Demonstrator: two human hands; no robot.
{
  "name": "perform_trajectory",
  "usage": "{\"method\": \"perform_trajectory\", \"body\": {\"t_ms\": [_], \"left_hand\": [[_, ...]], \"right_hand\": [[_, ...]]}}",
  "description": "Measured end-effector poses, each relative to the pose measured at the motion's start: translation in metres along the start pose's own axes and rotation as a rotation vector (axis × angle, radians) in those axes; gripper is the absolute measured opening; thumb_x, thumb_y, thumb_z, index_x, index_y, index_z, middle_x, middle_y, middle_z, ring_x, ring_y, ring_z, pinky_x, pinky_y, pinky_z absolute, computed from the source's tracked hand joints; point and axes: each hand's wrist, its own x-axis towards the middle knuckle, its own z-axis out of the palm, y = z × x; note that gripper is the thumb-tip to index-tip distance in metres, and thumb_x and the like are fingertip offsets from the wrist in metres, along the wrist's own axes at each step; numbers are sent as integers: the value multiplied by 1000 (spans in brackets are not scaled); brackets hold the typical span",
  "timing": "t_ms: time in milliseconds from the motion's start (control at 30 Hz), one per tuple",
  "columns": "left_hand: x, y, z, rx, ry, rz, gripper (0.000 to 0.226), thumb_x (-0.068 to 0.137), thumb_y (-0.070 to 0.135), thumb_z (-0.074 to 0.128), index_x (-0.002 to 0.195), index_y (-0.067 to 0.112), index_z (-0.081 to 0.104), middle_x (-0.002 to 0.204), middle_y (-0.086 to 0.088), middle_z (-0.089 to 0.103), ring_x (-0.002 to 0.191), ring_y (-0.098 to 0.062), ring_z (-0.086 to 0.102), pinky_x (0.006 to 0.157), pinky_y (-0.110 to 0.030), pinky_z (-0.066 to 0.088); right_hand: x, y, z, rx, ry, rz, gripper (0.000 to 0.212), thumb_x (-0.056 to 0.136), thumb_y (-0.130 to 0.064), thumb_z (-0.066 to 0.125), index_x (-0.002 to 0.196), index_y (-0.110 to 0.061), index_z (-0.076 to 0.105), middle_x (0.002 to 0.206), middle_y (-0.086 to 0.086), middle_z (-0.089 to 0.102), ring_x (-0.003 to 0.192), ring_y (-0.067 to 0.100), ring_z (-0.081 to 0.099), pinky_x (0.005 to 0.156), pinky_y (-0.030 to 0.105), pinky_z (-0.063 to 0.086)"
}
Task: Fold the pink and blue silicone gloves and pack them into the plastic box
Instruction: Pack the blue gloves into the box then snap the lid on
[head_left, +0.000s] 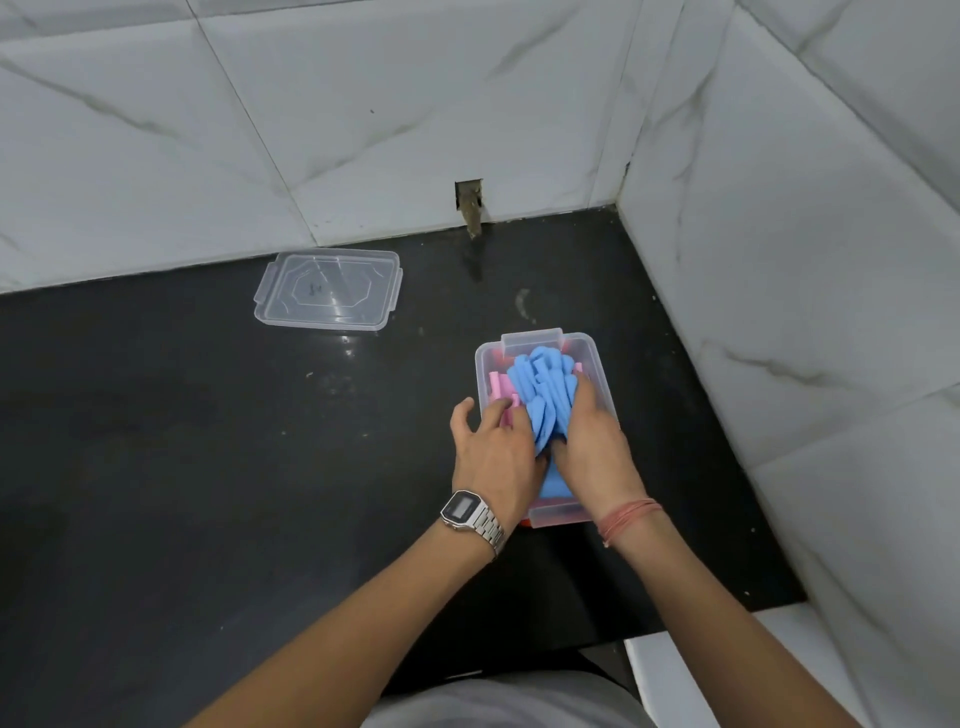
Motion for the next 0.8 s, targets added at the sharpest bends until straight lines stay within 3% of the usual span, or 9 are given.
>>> {"method": "perform_trajectory", "body": {"t_ms": [100,167,233,367,533,600,667,733,800], "left_hand": [[-4,0,-5,-38,-3,-34,53,90,43,49,131,9,47,121,-2,64,130,-17,45,112,-54,6],[-6,0,-10,-58,31,-57,65,89,43,50,142,12,32,116,0,67,130,-17,45,111,-52,5],[-7,-2,-13,-42,47,-61,74,87,39,54,148,14,21,114,1,67,129,-17,46,110,-50,8],[-3,-5,-18,41,77,-53,77,83,26,60,150,21,23,135,1,50,129,-18,42,107,-46,23],[4,-8,-20,172,161,194,62,80,13,50,142,21,42,151,-6,39,140,-27,35,103,-44,37],[10,-11,-18,258,94,358,52,86,15,47,138,21,48,153,-7,36,142,-28,32,107,-42,36],[18,-14,-12,257,-101,435,52,95,20,45,146,19,34,157,-8,26,146,-29,22,114,-40,26],[25,-14,-8,270,-255,401,57,100,28,38,151,19,15,160,-10,14,147,-33,13,116,-42,21],[28,-8,-4,296,-293,334,60,101,38,33,152,18,8,161,-13,8,146,-37,13,115,-47,22]], "right_hand": [[3,0,-2,72,-2,22,74,98,-22,54,154,-30,5,117,-2,54,76,5,55,64,13,46],[3,1,-7,-14,41,-15,76,97,-19,51,153,-32,2,112,1,57,76,7,58,59,17,50],[3,4,-11,-200,119,-94,74,96,-19,51,153,-29,4,109,6,60,82,11,56,68,28,53],[11,13,-16,-411,191,-231,67,93,-16,53,151,-25,20,120,6,59,96,20,53,79,35,40],[21,28,-23,-481,215,-345,79,89,-15,65,153,-25,21,158,0,25,123,21,42,93,40,40],[20,28,-26,-480,207,-474,73,85,-7,66,148,-23,34,156,2,30,121,22,44,91,38,43],[19,28,-28,-450,144,-562,61,82,-1,64,136,-24,50,153,-1,38,115,20,49,87,34,47],[19,27,-28,-396,84,-521,52,84,-4,63,130,-27,53,154,-6,35,112,15,48,83,30,53],[22,28,-29,-367,73,-462,44,90,-11,60,131,-26,52,156,-9,30,113,14,47,81,29,54]]}}
